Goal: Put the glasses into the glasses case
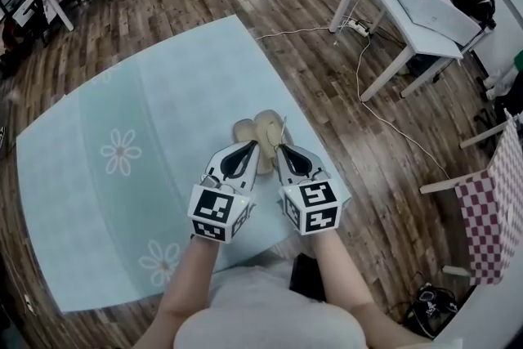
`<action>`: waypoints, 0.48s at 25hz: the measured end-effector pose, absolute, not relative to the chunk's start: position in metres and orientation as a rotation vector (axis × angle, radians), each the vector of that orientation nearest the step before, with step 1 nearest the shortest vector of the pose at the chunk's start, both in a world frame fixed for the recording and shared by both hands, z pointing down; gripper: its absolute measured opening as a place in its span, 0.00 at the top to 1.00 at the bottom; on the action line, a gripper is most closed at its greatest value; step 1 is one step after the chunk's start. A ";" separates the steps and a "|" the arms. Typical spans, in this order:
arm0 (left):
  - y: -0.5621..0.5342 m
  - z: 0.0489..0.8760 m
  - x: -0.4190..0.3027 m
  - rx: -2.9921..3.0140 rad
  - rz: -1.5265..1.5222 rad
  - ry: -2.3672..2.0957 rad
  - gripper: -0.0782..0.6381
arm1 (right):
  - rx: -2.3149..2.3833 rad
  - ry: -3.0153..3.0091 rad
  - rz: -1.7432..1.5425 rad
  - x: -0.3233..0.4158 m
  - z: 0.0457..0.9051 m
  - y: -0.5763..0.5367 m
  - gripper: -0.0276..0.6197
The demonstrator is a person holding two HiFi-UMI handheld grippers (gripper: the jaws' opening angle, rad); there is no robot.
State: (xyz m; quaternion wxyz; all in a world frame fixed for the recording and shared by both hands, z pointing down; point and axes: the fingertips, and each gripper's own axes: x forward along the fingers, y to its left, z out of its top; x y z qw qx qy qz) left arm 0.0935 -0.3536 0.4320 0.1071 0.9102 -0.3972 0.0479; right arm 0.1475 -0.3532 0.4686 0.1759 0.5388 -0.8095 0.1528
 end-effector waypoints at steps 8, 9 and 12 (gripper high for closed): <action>-0.369 0.451 0.093 2.639 0.176 -1.191 0.88 | 1.463 -2.259 0.534 0.147 0.507 -0.378 0.94; -0.369 0.453 0.093 2.634 0.182 -1.192 0.88 | 1.458 -2.252 0.548 0.148 0.511 -0.380 0.94; -0.370 0.461 0.092 2.618 0.192 -1.195 0.88 | 1.445 -2.224 0.561 0.149 0.524 -0.387 0.94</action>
